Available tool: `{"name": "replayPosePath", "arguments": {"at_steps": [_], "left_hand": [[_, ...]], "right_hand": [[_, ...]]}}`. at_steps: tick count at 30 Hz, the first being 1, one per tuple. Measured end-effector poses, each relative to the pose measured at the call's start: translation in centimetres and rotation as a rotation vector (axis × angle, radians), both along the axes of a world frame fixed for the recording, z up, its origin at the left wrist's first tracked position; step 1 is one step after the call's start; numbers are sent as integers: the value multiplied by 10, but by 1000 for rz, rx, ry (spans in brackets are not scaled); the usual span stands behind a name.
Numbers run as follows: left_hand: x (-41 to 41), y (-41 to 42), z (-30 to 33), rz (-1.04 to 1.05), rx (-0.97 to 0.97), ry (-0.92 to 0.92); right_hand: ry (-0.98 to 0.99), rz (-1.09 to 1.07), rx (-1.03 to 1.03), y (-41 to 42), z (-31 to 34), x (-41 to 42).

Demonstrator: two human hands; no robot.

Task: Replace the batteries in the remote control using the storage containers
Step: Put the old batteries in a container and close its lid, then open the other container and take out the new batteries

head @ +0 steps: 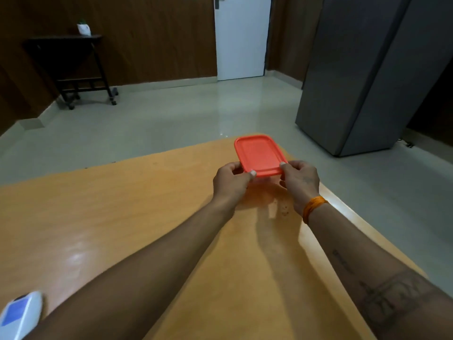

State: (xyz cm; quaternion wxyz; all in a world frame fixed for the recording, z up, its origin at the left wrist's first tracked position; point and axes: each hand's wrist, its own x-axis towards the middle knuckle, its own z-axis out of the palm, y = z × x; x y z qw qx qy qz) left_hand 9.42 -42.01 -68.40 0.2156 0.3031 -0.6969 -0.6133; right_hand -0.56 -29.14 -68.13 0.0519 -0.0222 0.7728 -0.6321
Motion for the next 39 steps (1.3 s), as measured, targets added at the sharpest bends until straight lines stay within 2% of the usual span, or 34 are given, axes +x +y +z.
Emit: {"name": "replayPosePath", "arguments": {"at_steps": [5,11,17,22,26,30,32,39], "left_hand": [[-73,-26,-12,19,13,5],[-128,-49,-13,72,1,-9],[-140,-62,-19,87,-34,-6],[-132,-63,-18,106,-32,-20],[-102,-58,-9,100,-68,-32],[-50,-41,12,67,-148,27],[-18,-27,26,61,-144,71],[102,10,75,64,-147,183]], "right_hand": [[70,-20,54,-21,-7,-68],[62,11,16,-52,-8,-121],[79,74,35,-65,-8,-131],[113,29,66,-62,-10,-123],[73,-29,60,-49,-5,-97],[103,-25,-13,-40,10,-35],[108,24,-65,-39,18,3],[-75,252,-344,-26,50,135]]}}
